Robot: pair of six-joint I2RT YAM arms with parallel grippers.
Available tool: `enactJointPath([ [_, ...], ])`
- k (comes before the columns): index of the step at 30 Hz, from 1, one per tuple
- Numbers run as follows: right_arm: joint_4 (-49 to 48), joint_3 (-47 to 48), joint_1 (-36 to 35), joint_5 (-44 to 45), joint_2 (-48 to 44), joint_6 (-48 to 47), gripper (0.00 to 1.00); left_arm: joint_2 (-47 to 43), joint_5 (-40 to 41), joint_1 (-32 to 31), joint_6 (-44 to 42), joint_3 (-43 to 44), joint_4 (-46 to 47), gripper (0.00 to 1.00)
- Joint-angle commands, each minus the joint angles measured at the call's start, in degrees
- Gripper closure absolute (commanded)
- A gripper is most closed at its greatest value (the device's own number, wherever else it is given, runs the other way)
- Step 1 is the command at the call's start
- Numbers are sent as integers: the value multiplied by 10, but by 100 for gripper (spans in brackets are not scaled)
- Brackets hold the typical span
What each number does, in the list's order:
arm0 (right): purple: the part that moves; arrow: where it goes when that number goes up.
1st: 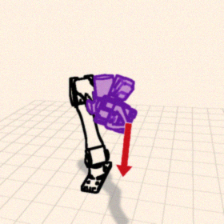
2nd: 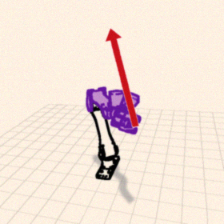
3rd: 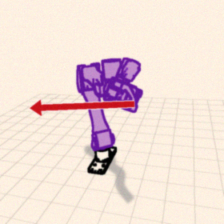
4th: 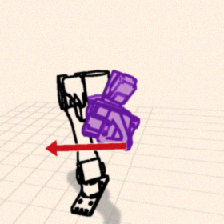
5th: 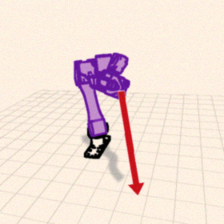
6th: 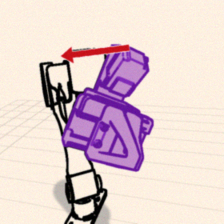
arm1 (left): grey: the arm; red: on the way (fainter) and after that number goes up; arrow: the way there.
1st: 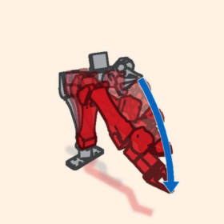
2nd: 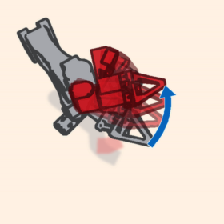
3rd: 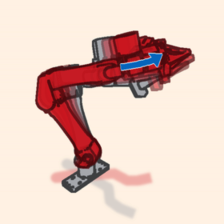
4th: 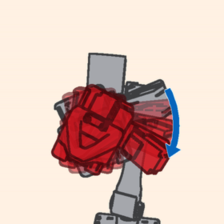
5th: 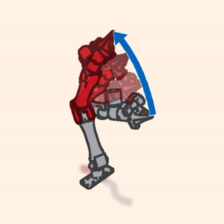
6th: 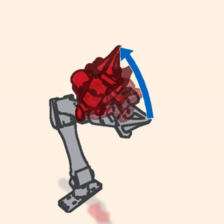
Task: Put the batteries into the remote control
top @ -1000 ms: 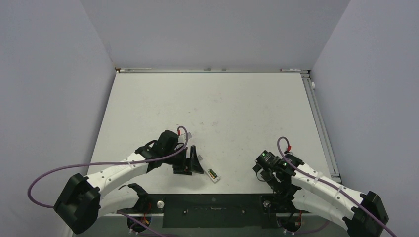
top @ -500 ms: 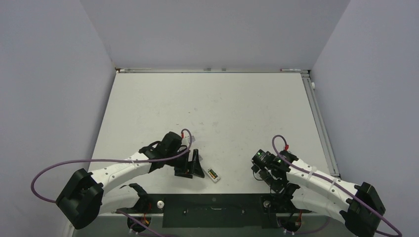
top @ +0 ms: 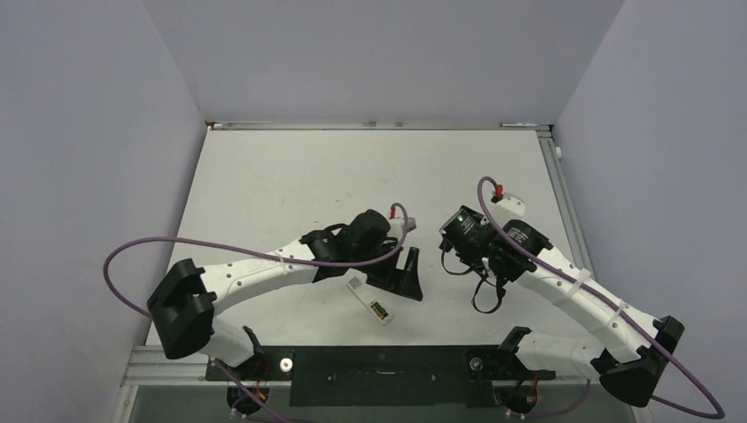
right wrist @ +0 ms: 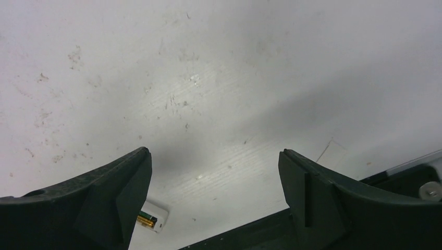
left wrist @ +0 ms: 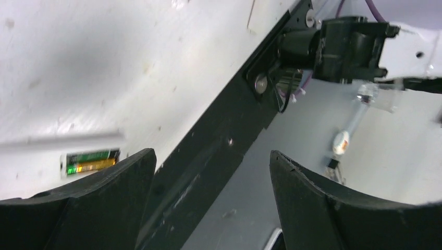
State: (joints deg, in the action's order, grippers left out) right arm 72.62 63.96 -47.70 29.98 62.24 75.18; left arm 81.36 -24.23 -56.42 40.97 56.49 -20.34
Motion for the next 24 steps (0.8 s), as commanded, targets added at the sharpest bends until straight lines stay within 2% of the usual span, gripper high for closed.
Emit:
enactJointPath([
  [1,29,80,38,92,3,-146,8,93,120,-73,-27,105,-13,23],
  [5,-21,111,150,75,3,-267,4,175,215,-133,-26,178,-20,23],
  [10,-139,97,367,-44,6,-439,4,242,290,-179,10,218,14,23],
  [11,-155,87,407,-76,8,-450,4,257,309,-191,10,234,11,23],
  [18,-192,54,432,-113,8,-443,3,360,406,-249,-25,359,-4,20],
  [24,-177,76,435,-123,10,-434,3,408,408,-265,-40,388,27,16],
])
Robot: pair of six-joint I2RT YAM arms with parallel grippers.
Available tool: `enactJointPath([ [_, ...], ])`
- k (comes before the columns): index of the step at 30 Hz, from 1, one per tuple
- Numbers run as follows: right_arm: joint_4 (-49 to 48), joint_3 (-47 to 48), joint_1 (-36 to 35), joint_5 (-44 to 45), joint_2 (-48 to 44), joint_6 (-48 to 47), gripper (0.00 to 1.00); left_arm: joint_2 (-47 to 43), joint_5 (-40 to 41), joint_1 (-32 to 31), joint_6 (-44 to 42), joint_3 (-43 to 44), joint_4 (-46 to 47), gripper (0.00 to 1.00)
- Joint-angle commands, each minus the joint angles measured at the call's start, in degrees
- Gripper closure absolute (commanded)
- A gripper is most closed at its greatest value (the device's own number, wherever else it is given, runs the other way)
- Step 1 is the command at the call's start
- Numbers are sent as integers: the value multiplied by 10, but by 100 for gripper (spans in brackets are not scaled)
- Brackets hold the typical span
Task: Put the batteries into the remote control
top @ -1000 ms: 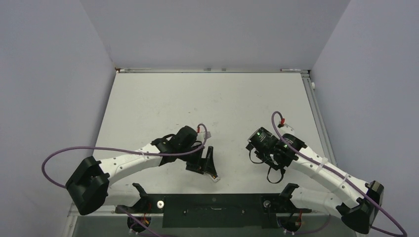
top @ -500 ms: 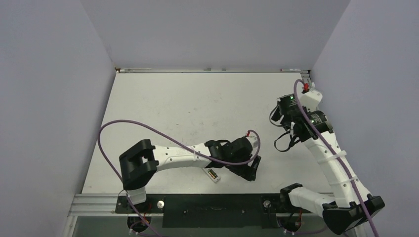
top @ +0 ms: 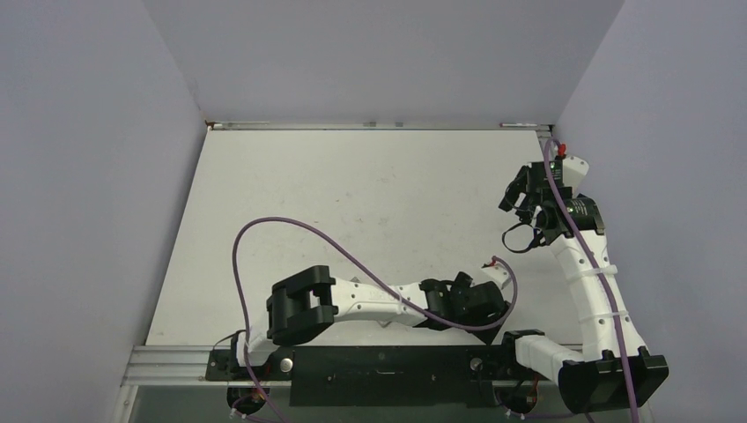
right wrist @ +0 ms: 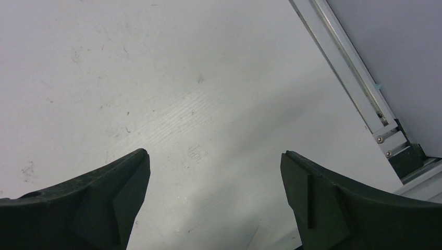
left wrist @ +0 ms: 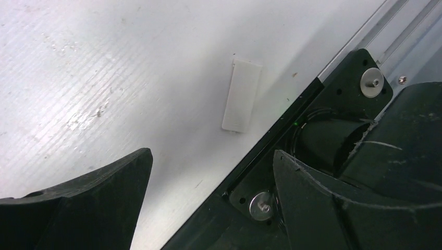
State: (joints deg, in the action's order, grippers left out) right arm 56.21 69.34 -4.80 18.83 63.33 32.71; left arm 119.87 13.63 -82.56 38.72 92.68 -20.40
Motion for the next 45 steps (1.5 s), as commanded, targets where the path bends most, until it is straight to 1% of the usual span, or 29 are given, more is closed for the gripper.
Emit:
enactJointPath([
  [1,-11,26,6,-12,-2,-10,3,28,29,-6,-19,27,36,16],
  [5,-10,18,7,-19,-8,-9,3,48,28,-11,-26,29,53,14],
  [9,-16,-2,10,-27,-19,-9,3,74,-4,-11,-29,32,83,13],
  [15,-17,-19,11,-28,-30,-12,3,115,-32,-13,-31,63,83,10],
  [19,-17,-26,12,-29,-34,-12,3,143,-14,-15,-33,105,31,10],
  [23,-22,-35,12,-32,-40,-12,3,159,18,-22,-40,122,-3,10],
  [35,-29,-43,13,-52,-38,-9,3,204,3,-33,-29,118,-31,8],
  [38,-30,-45,13,-54,-40,-8,3,223,14,-32,-24,130,-71,8],
  [42,-32,-47,14,-57,-42,-7,3,256,37,-30,-18,169,-141,8],
  [45,-34,-49,15,-60,-42,-8,3,264,49,-29,-15,167,-161,8],
])
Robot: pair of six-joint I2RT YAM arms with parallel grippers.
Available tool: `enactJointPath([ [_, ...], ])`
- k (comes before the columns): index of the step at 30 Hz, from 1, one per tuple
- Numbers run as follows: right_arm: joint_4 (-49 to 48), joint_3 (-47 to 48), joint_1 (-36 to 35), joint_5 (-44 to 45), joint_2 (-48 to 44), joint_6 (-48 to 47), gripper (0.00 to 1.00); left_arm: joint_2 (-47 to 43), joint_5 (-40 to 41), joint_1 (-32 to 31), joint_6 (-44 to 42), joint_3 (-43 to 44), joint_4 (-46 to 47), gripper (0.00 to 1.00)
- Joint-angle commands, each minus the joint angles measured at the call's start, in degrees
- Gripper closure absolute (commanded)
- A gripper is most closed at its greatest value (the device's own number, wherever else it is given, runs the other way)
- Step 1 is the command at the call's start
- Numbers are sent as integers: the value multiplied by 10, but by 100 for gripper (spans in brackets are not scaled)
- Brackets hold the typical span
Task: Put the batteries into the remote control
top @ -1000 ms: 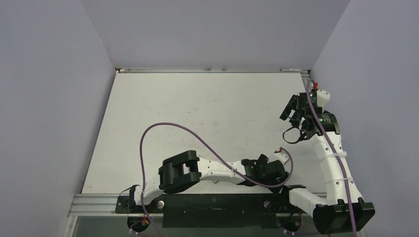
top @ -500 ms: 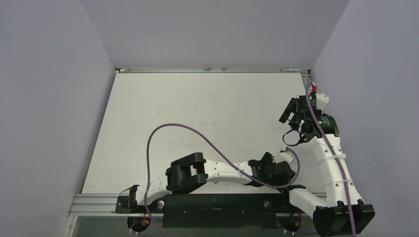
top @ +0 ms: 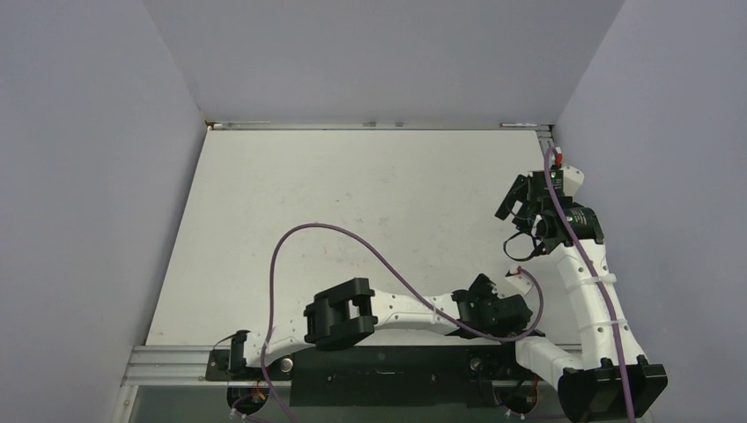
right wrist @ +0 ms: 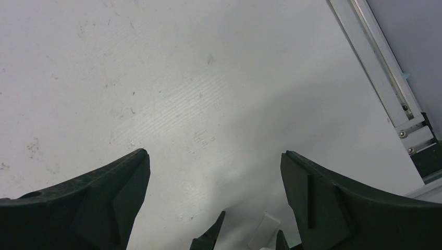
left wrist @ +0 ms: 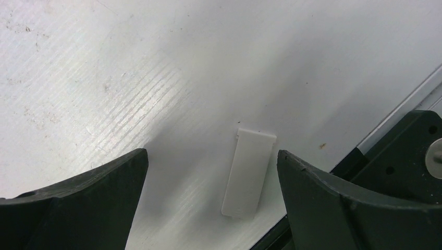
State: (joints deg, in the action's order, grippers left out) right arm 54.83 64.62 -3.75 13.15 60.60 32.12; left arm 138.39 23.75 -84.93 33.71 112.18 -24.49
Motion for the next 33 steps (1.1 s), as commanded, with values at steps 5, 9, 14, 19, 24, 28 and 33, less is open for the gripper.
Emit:
enactJointPath([
  [5,-26,-6,6,-12,-11,1,3,78,-41,-4,39,-49,-141,8],
  [9,-32,-10,8,-22,-8,5,3,80,-24,-1,51,-61,-166,8],
  [14,-36,-14,8,-23,-8,6,3,74,-6,10,64,-96,-180,10],
  [19,-38,-15,10,-24,-8,5,3,55,-2,27,75,-136,-176,14],
  [24,-39,-13,10,-31,-6,4,3,19,-21,53,83,-200,-147,19],
  [28,-40,-14,11,-36,-6,1,3,-18,-22,68,91,-264,-129,21],
  [33,-39,-16,10,-48,-3,-5,3,-59,-34,93,102,-332,-106,25],
])
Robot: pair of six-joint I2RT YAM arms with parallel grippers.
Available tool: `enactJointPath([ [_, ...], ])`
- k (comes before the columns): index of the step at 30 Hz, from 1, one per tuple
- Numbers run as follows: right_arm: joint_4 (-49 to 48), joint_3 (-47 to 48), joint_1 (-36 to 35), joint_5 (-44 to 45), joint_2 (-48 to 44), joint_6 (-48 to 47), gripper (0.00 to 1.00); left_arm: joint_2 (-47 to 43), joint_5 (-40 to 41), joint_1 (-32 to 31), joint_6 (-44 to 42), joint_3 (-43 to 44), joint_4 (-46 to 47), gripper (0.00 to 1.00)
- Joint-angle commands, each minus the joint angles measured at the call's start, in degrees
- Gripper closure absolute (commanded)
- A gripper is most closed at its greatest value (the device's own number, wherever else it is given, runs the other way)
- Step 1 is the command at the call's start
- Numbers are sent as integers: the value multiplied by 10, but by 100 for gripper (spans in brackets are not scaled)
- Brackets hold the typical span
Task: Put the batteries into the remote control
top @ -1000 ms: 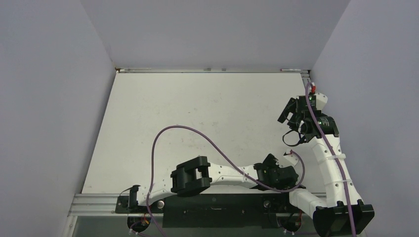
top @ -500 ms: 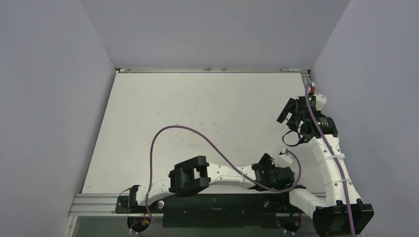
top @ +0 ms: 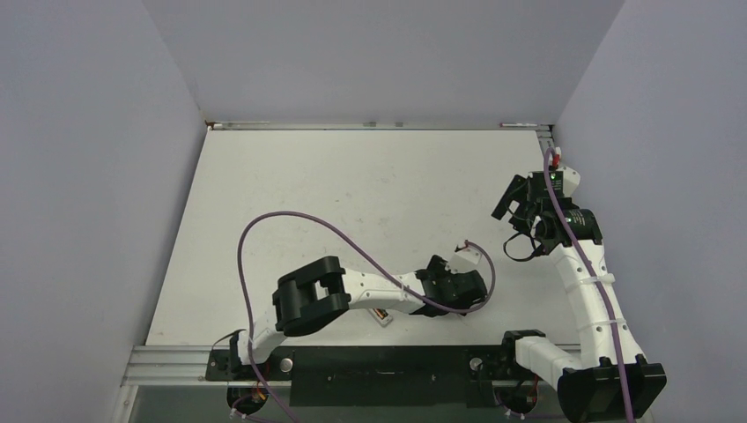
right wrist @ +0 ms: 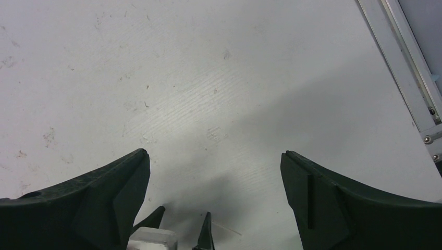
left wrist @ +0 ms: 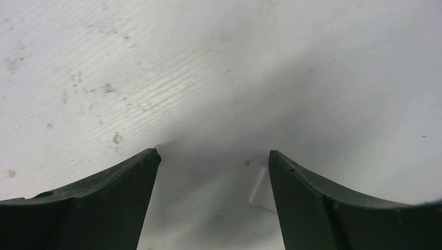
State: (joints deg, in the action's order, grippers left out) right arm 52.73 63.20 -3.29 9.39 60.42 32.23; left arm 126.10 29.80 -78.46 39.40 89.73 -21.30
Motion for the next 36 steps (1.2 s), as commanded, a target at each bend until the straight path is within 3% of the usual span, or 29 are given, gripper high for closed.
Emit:
enactJointPath([
  [1,-18,-3,6,-15,-2,-7,3,54,-97,34,48,-120,-135,25],
  [6,-12,-16,5,-56,-9,-25,5,-28,-105,71,56,-189,-117,27],
  [13,-2,-86,-16,-145,-50,-28,15,-216,-178,135,53,-293,-77,26],
  [20,28,-169,-182,-89,-88,76,23,-418,-213,173,37,-315,-115,20],
  [26,57,-228,-310,-18,-93,174,29,-579,-262,254,15,-353,-138,16],
  [30,53,-263,-361,-7,-85,226,34,-636,-305,308,-6,-372,-164,16],
  [36,37,-291,-422,8,-43,277,36,-679,-355,337,-22,-401,-175,15],
])
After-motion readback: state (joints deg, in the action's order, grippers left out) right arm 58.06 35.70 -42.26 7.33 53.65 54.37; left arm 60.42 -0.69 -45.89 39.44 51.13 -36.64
